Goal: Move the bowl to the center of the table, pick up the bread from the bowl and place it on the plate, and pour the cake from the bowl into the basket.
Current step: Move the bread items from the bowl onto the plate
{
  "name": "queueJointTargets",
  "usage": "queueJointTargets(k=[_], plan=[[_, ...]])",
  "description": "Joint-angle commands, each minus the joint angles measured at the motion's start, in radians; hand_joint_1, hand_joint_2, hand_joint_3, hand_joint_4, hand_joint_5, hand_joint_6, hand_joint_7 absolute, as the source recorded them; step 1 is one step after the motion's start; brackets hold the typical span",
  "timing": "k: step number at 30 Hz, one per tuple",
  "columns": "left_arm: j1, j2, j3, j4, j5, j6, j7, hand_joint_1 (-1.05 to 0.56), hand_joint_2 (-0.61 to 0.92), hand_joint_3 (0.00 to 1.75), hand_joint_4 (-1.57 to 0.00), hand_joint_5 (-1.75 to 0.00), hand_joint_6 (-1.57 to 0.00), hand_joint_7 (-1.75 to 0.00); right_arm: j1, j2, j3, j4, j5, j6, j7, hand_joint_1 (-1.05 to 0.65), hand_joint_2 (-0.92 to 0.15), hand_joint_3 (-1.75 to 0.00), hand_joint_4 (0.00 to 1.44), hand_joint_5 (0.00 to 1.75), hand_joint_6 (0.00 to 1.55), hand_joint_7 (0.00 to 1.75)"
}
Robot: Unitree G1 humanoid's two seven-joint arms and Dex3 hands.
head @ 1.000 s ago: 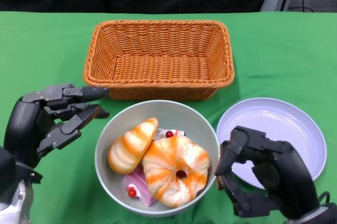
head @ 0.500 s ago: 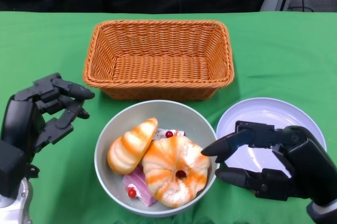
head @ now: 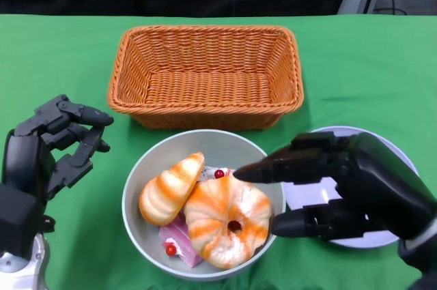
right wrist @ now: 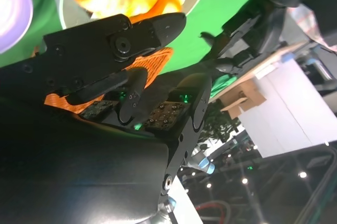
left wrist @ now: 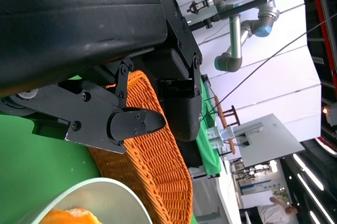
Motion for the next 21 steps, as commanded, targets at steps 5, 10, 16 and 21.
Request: queueJointTargets(k=[5,10,16,21], plan=[[-0.031,0.014,0.006,0.065,0.026,-0.036,0.044,-0.12,0.89,0.43,-0.71,-1.49,-0.78,-1.09,-0.107,0.03,0.059,0.042,-0.155,0.027,-0.103,-0.62,-0.83,0.0,0.81,0.19,0.79,0.02],[-0.036,0.016,0.004,0.079,0.037,-0.041,0.061,-0.12,0.89,0.44,-0.72,-1.5,-0.78,-1.1,-0.151,0.035,0.098,0.081,-0.208,0.05,-0.138,-0.62,-0.82,0.0,0.82,0.17,0.8,0.02],[-0.039,0.017,0.003,0.086,0.035,-0.05,0.06,-0.14,0.88,0.44,-0.75,-1.49,-0.78,-1.1,-0.226,0.062,0.16,0.179,-0.266,0.067,-0.196,-0.61,-0.84,-0.01,0.83,0.15,0.81,0.01],[-0.04,0.014,0.006,0.082,0.017,-0.041,0.05,-0.16,0.88,0.42,-0.75,-1.48,-0.79,-1.09,-0.275,0.085,0.209,0.282,-0.286,0.059,-0.245,-0.6,-0.84,0.0,0.85,0.14,0.81,0.01]])
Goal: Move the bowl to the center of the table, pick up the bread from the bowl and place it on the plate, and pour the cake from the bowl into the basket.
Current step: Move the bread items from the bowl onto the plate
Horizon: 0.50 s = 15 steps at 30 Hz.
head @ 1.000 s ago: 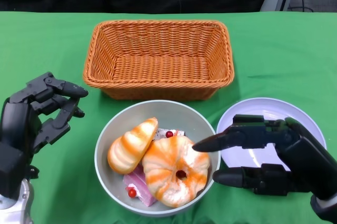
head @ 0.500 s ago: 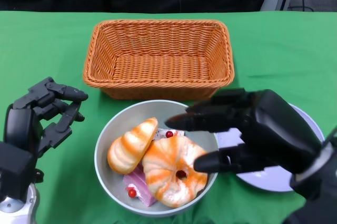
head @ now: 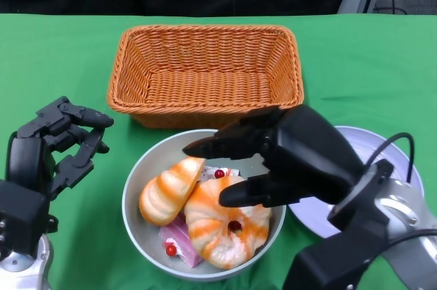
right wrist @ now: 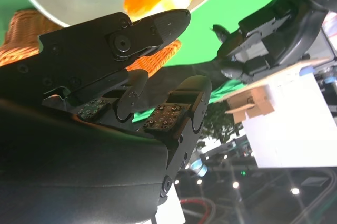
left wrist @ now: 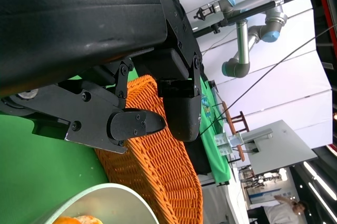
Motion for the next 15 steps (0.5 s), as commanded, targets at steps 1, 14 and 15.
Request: queueJointTargets(k=[1,14,15], plan=[[-0.009,0.013,0.008,0.002,-0.013,0.002,0.006,-0.17,0.88,0.41,-0.75,-1.48,-0.78,-1.09,-0.046,0.015,0.029,0.078,-0.021,-0.006,-0.054,-0.61,-0.85,0.0,0.85,0.14,0.81,0.01],[-0.013,0.017,0.012,-0.008,-0.007,0.007,0.026,-0.22,0.85,0.42,-0.69,-1.67,-0.76,-1.14,-0.14,0.043,0.133,0.27,-0.116,-0.014,-0.212,-0.62,-0.86,0.0,0.88,0.14,0.82,0.0],[-0.013,0.017,0.012,-0.008,-0.007,0.007,0.026,-0.22,0.85,0.42,-0.69,-1.68,-0.76,-1.15,-0.141,0.042,0.135,0.272,-0.116,-0.014,-0.215,-0.62,-0.86,0.0,0.88,0.14,0.82,0.0]])
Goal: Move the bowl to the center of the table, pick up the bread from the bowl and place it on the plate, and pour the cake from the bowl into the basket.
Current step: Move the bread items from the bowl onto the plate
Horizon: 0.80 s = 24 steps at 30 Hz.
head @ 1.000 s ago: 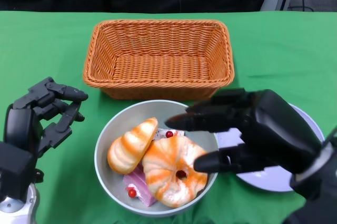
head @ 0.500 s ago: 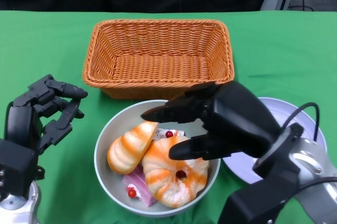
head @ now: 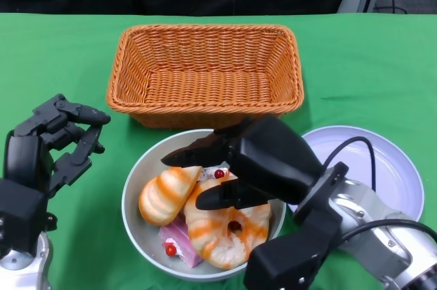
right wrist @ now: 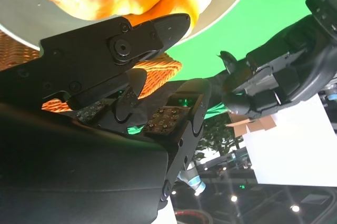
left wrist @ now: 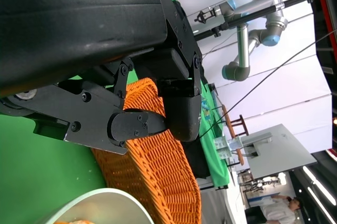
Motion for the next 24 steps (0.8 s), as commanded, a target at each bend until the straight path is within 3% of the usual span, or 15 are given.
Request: queueJointTargets(k=[1,9,17,23,24], plan=[[-0.007,0.017,0.009,-0.007,-0.005,0.003,0.016,-0.22,0.85,0.42,-0.69,-1.68,-0.76,-1.15,-0.024,-0.003,0.007,0.012,0.001,0.002,-0.022,-0.62,-0.86,0.0,0.88,0.14,0.82,0.0],[-0.009,0.011,0.015,-0.029,0.007,-0.006,0.059,-0.18,0.87,0.44,-0.72,-1.53,-0.76,-1.19,-0.112,0.027,0.112,0.213,-0.1,0.066,-0.082,-0.63,-0.86,-0.01,0.85,0.12,0.78,0.0],[-0.009,0.011,0.016,-0.029,0.013,-0.01,0.062,-0.19,0.87,0.44,-0.74,-1.5,-0.75,-1.21,-0.135,0.024,0.144,0.25,-0.097,0.072,-0.126,-0.63,-0.86,0.0,0.85,0.1,0.78,0.0],[-0.009,0.005,0.028,-0.049,-0.009,-0.008,0.058,-0.16,0.86,0.47,-0.74,-1.49,-0.77,-1.15,-0.164,0.039,0.212,0.296,-0.173,0.145,-0.153,-0.67,-0.87,0.0,0.81,0.08,0.72,0.0],[-0.011,0.007,0.033,-0.05,-0.013,-0.009,0.061,-0.16,0.85,0.48,-0.74,-1.49,-0.77,-1.15,-0.16,0.051,0.214,0.313,-0.179,0.155,-0.199,-0.67,-0.87,0.0,0.82,0.08,0.73,0.01]])
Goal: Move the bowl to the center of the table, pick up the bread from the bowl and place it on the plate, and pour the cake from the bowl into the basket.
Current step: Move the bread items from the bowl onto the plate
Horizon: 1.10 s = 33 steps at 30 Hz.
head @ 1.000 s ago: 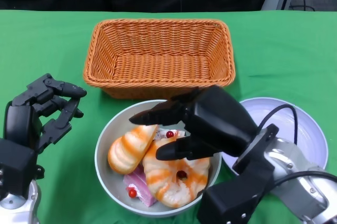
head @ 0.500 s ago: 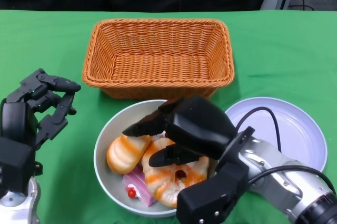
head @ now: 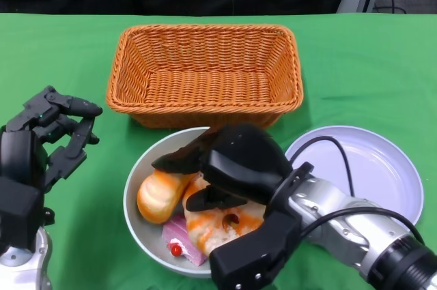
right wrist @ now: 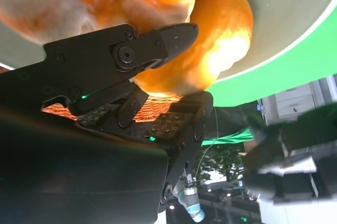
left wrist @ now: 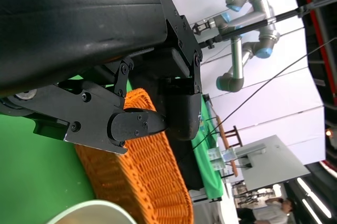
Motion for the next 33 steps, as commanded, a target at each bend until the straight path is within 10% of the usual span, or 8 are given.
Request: queueJointTargets(k=[1,18,23,33], plan=[[-0.011,0.014,0.022,-0.012,-0.016,-0.013,0.025,-0.17,0.85,0.48,-0.73,-1.48,-0.77,-1.15,0.006,0.017,0.018,0.056,-0.019,0.026,-0.083,-0.67,-0.87,0.0,0.85,0.09,0.77,0.03],[-0.02,0.015,0.036,-0.004,-0.017,-0.018,0.029,-0.19,0.86,0.47,-0.75,-1.46,-0.76,-1.19,-0.012,0.034,0.047,0.123,-0.011,0.039,-0.213,-0.66,-0.88,0.0,0.87,0.17,0.82,0.03],[-0.031,0.011,0.044,0.003,-0.019,-0.027,0.043,-0.19,0.85,0.47,-0.75,-1.46,-0.76,-1.16,0.031,0.015,0.066,-0.05,-0.06,0.18,-0.053,-0.7,-0.91,0.0,0.58,0.72,0.82,0.0],[-0.038,0.018,0.044,0.025,0.0,-0.041,0.056,-0.2,0.86,0.46,-0.75,-1.46,-0.78,-1.14,0.031,-0.008,0.112,-0.07,-0.079,0.164,-0.04,-0.5,-0.86,0.0,0.71,0.76,0.97,0.09]])
